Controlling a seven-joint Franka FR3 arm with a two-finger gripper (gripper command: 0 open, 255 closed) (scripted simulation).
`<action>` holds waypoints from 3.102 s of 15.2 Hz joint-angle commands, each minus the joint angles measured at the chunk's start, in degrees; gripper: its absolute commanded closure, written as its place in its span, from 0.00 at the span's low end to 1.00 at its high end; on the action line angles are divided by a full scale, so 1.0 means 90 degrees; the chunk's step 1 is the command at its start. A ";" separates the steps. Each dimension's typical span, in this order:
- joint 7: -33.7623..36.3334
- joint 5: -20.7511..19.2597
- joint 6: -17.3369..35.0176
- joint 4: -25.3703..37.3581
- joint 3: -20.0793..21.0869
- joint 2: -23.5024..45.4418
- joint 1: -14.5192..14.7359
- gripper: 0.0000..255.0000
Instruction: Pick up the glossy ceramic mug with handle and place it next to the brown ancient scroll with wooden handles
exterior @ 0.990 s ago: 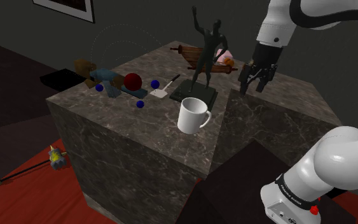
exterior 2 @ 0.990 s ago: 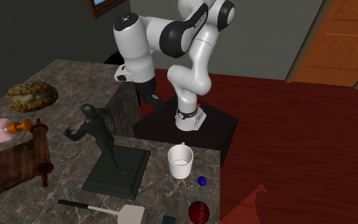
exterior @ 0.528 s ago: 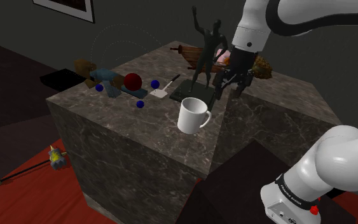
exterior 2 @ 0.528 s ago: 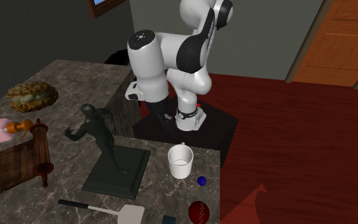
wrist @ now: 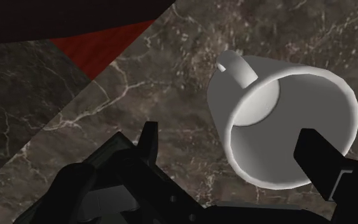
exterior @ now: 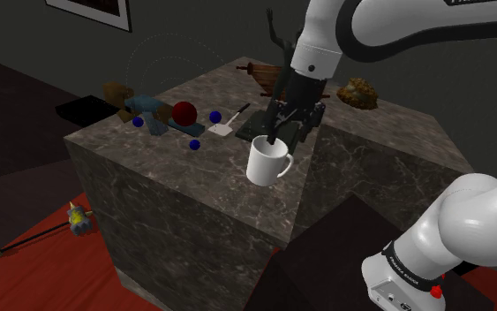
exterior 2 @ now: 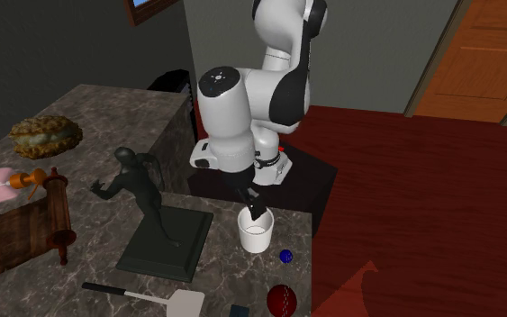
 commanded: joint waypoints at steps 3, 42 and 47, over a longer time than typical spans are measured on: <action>0.0011 0.0040 0.0364 -0.0260 0.0073 0.0090 0.0023 0.00; 0.0158 -0.0073 -0.1059 0.1006 -0.0085 -0.0074 -0.0018 1.00; 0.0207 -0.0110 -0.1478 0.1458 -0.0123 -0.0042 -0.0036 1.00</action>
